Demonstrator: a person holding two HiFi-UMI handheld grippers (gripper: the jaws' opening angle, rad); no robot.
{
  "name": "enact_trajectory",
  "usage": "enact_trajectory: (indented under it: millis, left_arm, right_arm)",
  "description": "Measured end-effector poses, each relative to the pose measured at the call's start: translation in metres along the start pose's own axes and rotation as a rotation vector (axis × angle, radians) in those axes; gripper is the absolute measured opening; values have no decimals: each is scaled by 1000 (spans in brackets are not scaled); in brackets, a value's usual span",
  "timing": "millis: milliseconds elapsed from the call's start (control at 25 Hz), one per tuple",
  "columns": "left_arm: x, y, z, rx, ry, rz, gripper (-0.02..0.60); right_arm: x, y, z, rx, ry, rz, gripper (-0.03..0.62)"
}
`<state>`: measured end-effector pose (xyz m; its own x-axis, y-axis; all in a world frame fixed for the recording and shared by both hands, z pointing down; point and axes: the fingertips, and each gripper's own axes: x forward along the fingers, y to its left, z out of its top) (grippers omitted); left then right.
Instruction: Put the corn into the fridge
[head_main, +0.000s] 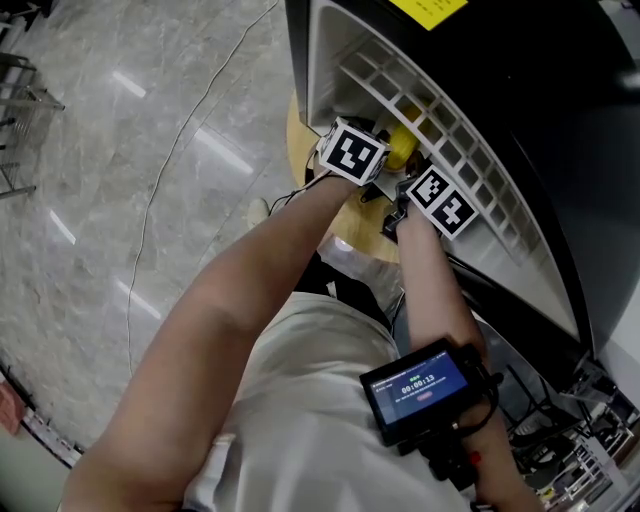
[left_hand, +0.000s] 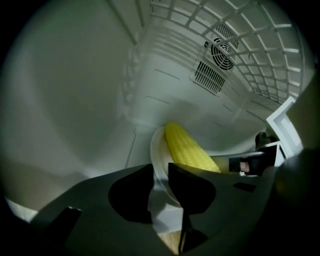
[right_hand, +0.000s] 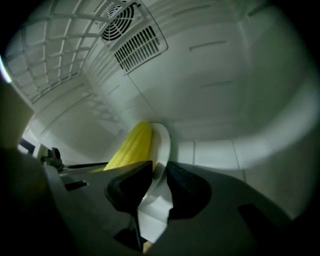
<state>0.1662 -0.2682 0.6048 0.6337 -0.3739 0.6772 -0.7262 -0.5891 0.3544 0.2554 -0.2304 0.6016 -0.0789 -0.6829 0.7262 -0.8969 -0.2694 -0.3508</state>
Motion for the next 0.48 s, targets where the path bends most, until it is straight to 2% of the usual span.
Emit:
enact_trajectory:
  millis: [160, 360, 480]
  left_arm:
    - [-2, -1, 0, -8, -6, -8, 79]
    - [-7, 3, 0, 49, -42, 35, 97]
    - [-16, 5, -2, 41, -71, 53, 97]
  right_arm:
    - [0, -2, 1, -30, 0, -16, 83]
    - [-5, -4, 3, -26, -23, -25, 101]
    - [-13, -9, 2, -25, -39, -32, 101]
